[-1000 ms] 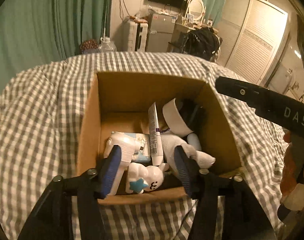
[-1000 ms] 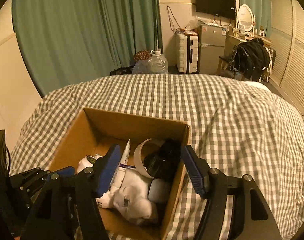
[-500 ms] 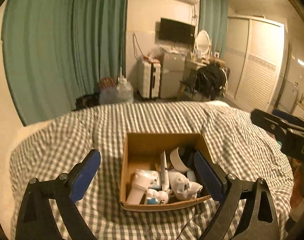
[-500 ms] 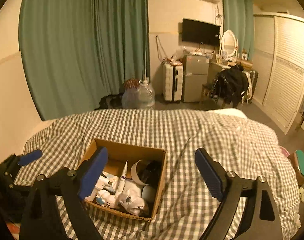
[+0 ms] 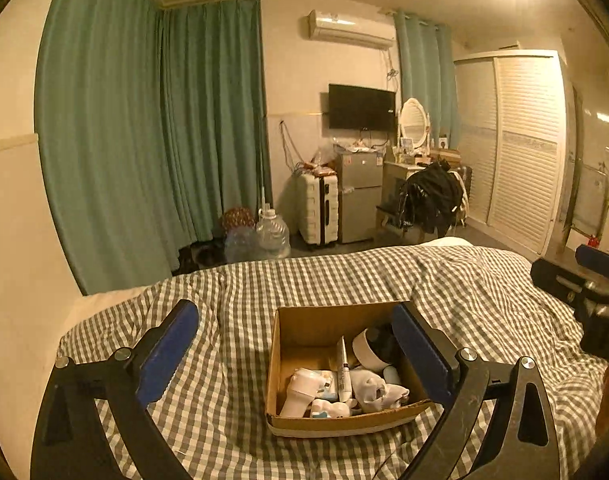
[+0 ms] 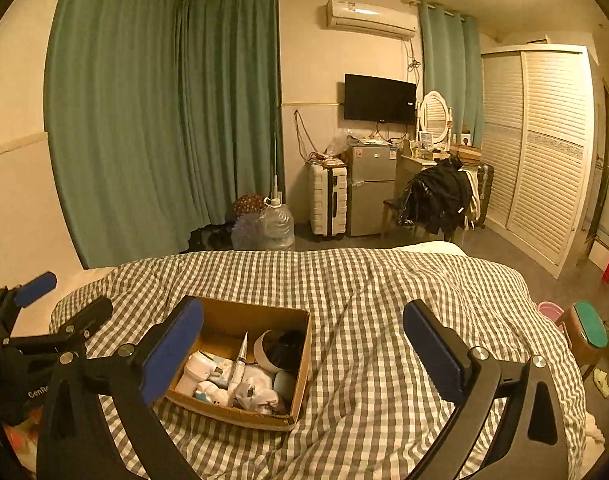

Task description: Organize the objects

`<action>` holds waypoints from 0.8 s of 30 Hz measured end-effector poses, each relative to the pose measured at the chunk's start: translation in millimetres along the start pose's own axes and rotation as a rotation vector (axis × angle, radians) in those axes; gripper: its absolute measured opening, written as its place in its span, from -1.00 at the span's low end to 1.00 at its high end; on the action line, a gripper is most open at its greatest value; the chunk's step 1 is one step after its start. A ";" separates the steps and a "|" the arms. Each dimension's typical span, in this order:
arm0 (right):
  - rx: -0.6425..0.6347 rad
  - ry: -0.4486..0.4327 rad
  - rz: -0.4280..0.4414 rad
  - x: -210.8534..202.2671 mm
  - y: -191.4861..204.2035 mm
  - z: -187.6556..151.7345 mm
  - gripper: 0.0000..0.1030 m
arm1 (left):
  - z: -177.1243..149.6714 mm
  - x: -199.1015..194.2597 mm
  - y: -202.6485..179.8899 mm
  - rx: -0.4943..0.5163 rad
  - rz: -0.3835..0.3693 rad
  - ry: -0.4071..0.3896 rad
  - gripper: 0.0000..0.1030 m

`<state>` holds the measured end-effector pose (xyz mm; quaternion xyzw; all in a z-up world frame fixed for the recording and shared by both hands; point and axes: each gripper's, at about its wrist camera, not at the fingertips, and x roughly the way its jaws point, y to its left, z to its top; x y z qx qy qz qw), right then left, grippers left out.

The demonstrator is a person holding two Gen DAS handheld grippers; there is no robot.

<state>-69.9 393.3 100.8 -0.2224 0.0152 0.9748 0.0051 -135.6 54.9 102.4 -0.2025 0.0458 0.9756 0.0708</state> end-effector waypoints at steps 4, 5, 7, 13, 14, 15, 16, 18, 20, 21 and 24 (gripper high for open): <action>-0.022 -0.035 -0.062 -16.0 2.9 -22.7 0.95 | -16.2 -11.9 3.3 0.000 0.012 -0.041 0.96; -0.022 -0.043 -0.074 -18.5 3.1 -28.3 0.95 | -21.0 -14.5 5.2 -0.003 0.013 -0.049 0.96; -0.006 -0.056 -0.076 -22.3 2.8 -41.0 0.95 | -30.1 -20.6 8.5 -0.012 0.029 -0.064 0.97; -0.007 -0.053 -0.094 -17.4 6.0 -74.5 0.95 | -61.6 -27.6 24.3 -0.089 0.049 -0.070 0.99; -0.010 -0.057 -0.102 -16.4 6.9 -80.4 0.95 | -65.5 -25.2 24.6 -0.093 0.046 -0.063 0.99; -0.014 -0.060 -0.113 -15.1 7.9 -87.1 0.95 | -70.3 -21.6 25.5 -0.091 0.048 -0.050 0.99; -0.016 -0.060 -0.113 -14.0 8.6 -92.0 0.95 | -72.8 -18.0 25.5 -0.085 0.053 -0.037 0.99; -0.016 -0.040 -0.095 -9.3 8.9 -101.4 0.95 | -78.4 -10.9 27.3 -0.087 0.060 -0.011 0.99; -0.010 -0.014 -0.081 -3.6 9.5 -106.3 0.95 | -82.0 -7.2 30.6 -0.116 0.044 0.002 0.99; -0.007 -0.004 -0.076 -1.4 9.8 -107.8 0.95 | -83.6 -4.4 31.8 -0.129 0.034 0.011 0.99; -0.012 0.006 -0.077 1.9 11.6 -111.2 0.95 | -87.3 -0.9 32.9 -0.137 0.038 0.024 0.99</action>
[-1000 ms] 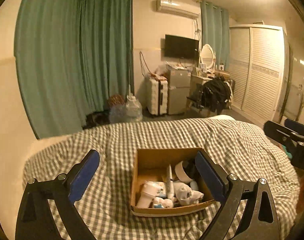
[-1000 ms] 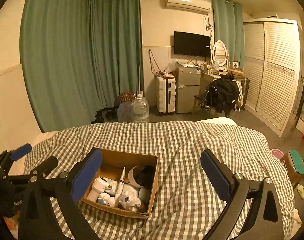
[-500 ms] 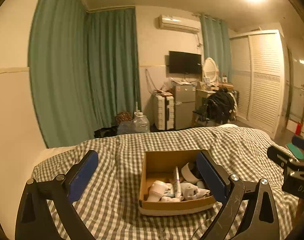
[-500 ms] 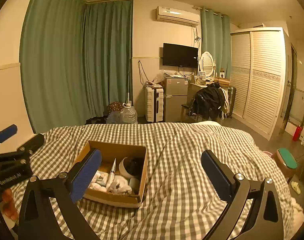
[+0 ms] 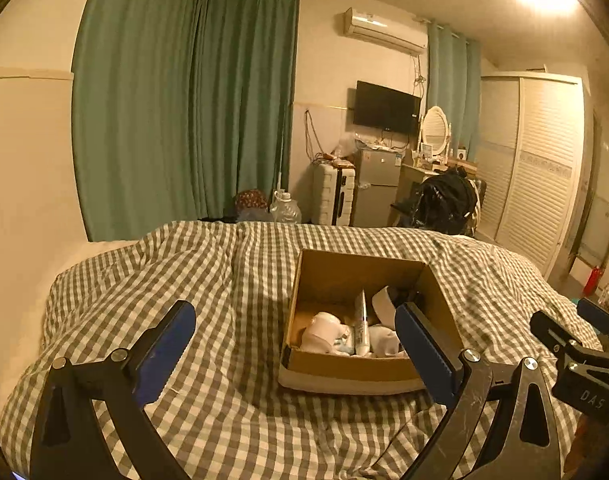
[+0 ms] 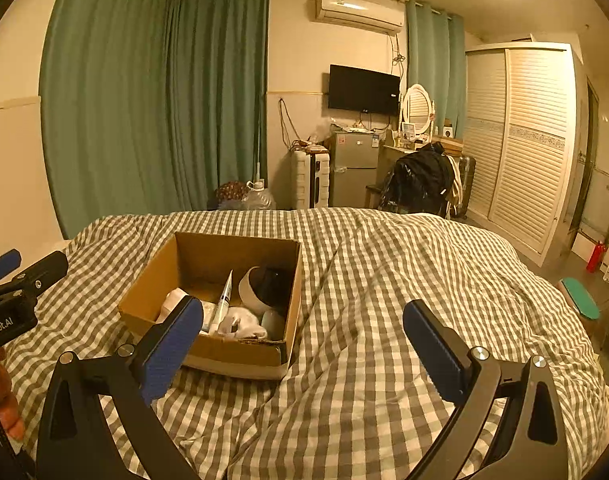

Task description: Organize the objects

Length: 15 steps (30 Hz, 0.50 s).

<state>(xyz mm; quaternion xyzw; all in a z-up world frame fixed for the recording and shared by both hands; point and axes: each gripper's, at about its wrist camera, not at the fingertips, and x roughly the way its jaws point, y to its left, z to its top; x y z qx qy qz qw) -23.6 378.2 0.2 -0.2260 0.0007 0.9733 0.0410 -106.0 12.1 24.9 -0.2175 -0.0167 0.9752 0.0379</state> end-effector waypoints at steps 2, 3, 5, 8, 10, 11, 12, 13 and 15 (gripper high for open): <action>0.001 0.001 -0.002 -0.5 -0.5 -1.4 0.95 | -1.6 0.4 -0.9 0.008 0.009 0.002 0.99; 0.002 0.003 0.000 1.1 0.4 -1.6 0.95 | -2.4 0.5 -1.6 0.010 0.008 0.003 0.99; 0.003 0.007 -0.003 2.7 -0.2 0.0 0.95 | -4.3 0.7 -3.4 0.016 0.002 0.006 0.99; 0.004 0.013 0.002 3.0 0.1 -0.1 0.95 | -5.6 1.2 -5.7 0.033 0.003 0.007 1.00; 0.001 0.012 0.000 4.4 1.5 0.7 0.95 | -5.6 0.7 -7.5 0.042 0.004 0.006 1.00; 0.000 0.012 -0.001 4.1 2.0 0.4 0.95 | -5.5 0.4 -8.6 0.045 0.002 0.005 1.00; -0.001 0.011 -0.002 3.8 2.3 0.7 0.95 | -5.7 0.2 -9.5 0.049 0.000 0.005 1.00; 0.000 0.011 -0.001 3.7 2.4 0.5 0.95 | -5.7 0.2 -9.8 0.051 0.001 0.003 1.00; 0.000 0.016 0.000 4.9 3.0 0.6 0.95 | -6.2 0.4 -11.3 0.060 0.009 0.002 1.00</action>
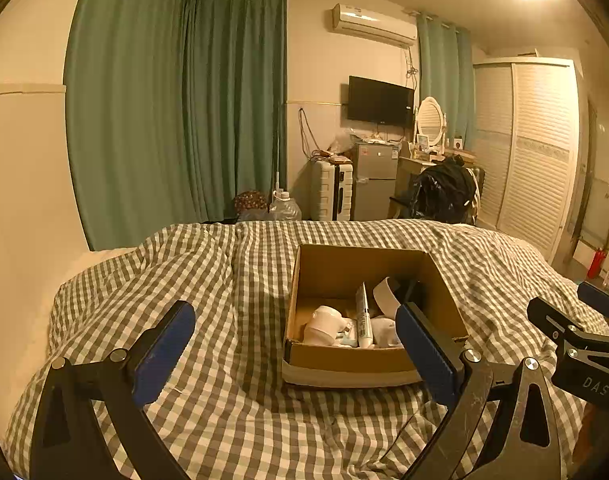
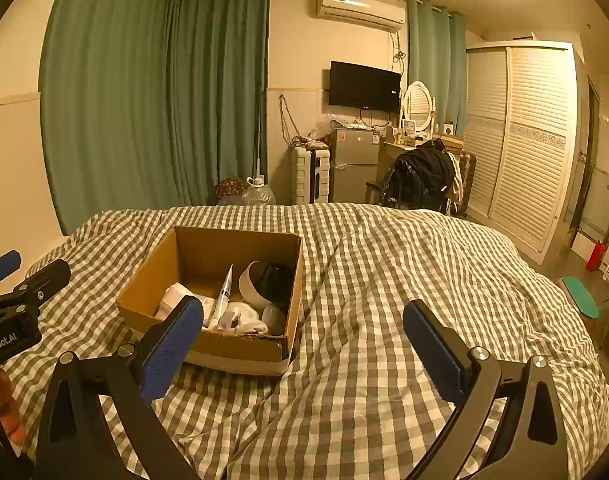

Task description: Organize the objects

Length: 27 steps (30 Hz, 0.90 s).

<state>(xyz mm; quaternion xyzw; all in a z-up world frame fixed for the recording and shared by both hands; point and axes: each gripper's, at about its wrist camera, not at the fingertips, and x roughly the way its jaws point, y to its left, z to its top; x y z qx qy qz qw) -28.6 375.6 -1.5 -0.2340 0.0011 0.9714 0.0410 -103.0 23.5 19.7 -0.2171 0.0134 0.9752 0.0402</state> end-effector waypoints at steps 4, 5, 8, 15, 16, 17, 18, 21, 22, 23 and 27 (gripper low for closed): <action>0.001 0.003 0.002 -0.6 -0.3 -0.5 0.95 | -0.5 1.4 -1.0 0.007 0.003 0.006 1.00; 0.001 0.004 0.003 -0.5 0.0 -0.6 0.95 | -0.5 1.8 -1.1 0.009 0.001 0.010 1.00; -0.001 0.009 0.005 0.2 1.7 -0.8 0.95 | -0.7 2.1 -1.9 0.013 0.005 0.012 1.00; -0.007 0.013 0.005 1.6 4.6 -1.1 0.95 | -2.2 2.3 -4.9 0.042 0.033 0.012 1.00; -0.007 0.013 0.006 1.6 4.7 -1.1 0.95 | -2.3 2.0 -5.2 0.045 0.035 0.011 1.00; -0.007 0.013 0.006 1.8 4.9 -1.1 0.95 | -2.3 1.7 -5.5 0.047 0.033 0.010 1.00; -0.007 0.014 0.005 1.8 4.8 -1.1 0.95 | -2.3 1.4 -5.7 0.048 0.032 0.010 1.00; -0.007 0.013 0.005 1.7 4.9 -1.1 0.95 | -2.4 -0.3 -6.6 0.052 0.041 0.001 1.00; -0.007 0.013 0.004 1.7 5.0 -1.1 0.95 | -2.3 -0.7 -6.8 0.055 0.046 -0.003 1.00; -0.008 0.013 0.005 1.7 5.0 -1.1 0.95 | -2.3 -1.8 -7.1 0.059 0.055 -0.008 1.00; -0.008 0.015 0.005 1.6 5.1 -1.8 0.95 | -1.2 -3.5 -5.4 0.051 0.055 -0.019 1.00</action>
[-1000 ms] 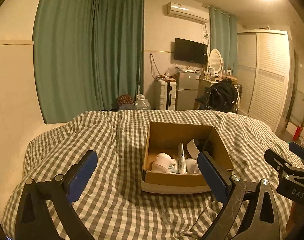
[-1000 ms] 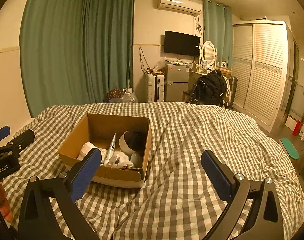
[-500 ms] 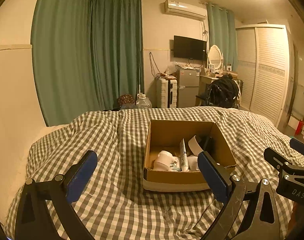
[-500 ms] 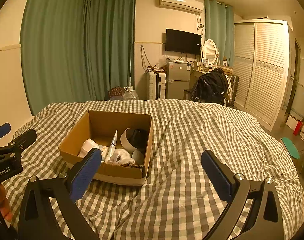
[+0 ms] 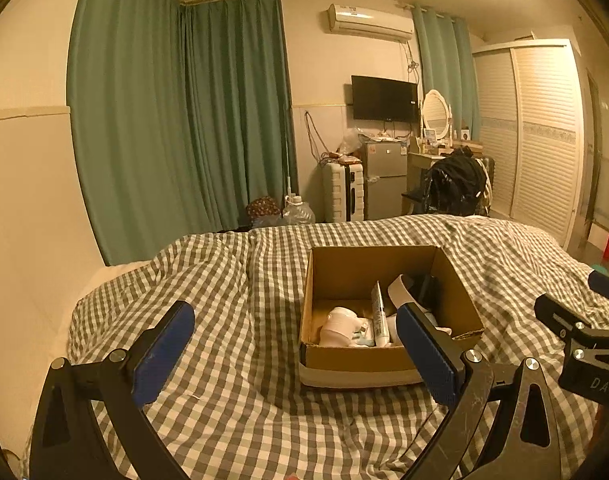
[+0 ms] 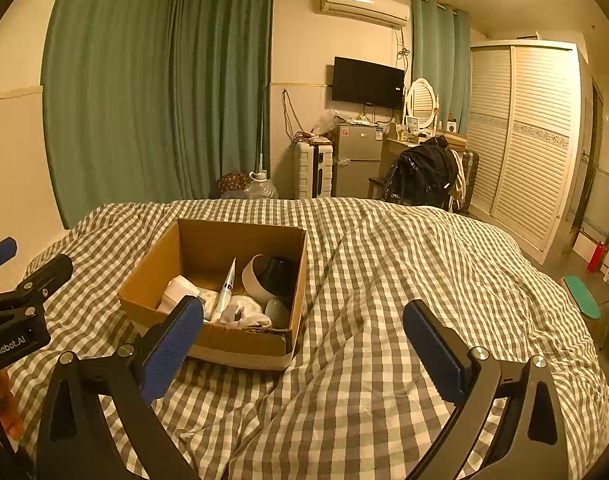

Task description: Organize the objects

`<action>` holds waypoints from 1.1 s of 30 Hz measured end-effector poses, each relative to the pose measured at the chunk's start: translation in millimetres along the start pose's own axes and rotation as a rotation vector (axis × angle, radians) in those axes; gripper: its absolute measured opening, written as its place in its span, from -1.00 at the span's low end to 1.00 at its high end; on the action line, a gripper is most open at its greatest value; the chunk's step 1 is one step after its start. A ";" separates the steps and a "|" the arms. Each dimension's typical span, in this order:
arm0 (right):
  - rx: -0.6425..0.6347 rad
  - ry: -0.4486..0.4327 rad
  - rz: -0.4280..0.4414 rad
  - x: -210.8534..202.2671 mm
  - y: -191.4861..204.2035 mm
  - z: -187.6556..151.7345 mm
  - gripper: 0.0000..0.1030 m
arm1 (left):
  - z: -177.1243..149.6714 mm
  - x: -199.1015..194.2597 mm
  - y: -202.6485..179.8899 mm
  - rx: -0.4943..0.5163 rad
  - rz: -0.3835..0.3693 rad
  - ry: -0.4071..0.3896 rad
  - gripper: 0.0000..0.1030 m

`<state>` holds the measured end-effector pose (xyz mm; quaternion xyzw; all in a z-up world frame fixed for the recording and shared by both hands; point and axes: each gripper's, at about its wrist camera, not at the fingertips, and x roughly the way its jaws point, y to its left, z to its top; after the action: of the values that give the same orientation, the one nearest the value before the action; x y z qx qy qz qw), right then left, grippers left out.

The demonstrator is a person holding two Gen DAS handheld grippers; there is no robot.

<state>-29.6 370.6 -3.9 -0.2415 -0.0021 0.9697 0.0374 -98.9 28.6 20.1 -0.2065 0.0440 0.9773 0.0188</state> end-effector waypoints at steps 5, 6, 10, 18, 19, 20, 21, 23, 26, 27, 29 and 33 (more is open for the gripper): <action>-0.004 0.003 0.002 0.0 -0.2 -1.5 0.95 | 0.6 -1.0 1.7 -0.015 -0.001 -0.001 1.00; -0.004 0.003 0.002 0.1 -0.2 -1.3 0.95 | 0.6 -1.3 1.8 -0.015 0.002 -0.004 1.00; -0.005 0.004 0.003 0.2 -0.5 -1.4 0.95 | 0.9 -1.9 2.0 -0.017 0.002 -0.005 1.00; -0.008 0.005 0.003 0.5 -0.3 -1.9 0.95 | 0.2 -2.6 2.1 -0.009 0.004 -0.006 1.00; -0.010 0.006 0.004 0.7 -0.4 -2.2 0.95 | 0.2 -2.5 1.9 -0.007 0.004 -0.005 1.00; -0.011 0.006 0.003 0.8 -0.2 -2.4 0.95 | 0.4 -2.3 1.6 -0.005 0.004 -0.004 1.00; -0.013 0.006 0.002 0.9 -0.2 -2.6 0.95 | 0.4 -2.3 1.6 -0.004 0.004 -0.003 1.00; -0.016 0.006 0.002 1.1 -0.2 -3.0 0.95 | 0.3 -2.6 1.7 -0.003 0.004 -0.003 1.00; -0.017 0.006 0.003 0.8 -0.4 -3.4 0.95 | 0.3 -2.6 1.5 -0.003 0.003 -0.001 1.00; -0.018 0.006 0.003 0.8 -0.5 -3.6 0.95 | 0.2 -2.5 1.6 -0.002 0.003 -0.001 1.00; -0.018 0.008 0.002 0.7 -0.7 -3.9 0.95 | 0.1 -2.3 1.5 -0.002 0.002 0.000 1.00; -0.018 0.008 0.004 0.8 0.7 -3.8 0.95 | -0.4 -2.0 1.2 0.000 0.003 0.003 1.00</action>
<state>-28.6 369.9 -7.7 -0.2457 -0.0104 0.9687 0.0335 -96.9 27.3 20.6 -0.2076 0.0444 0.9770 0.0172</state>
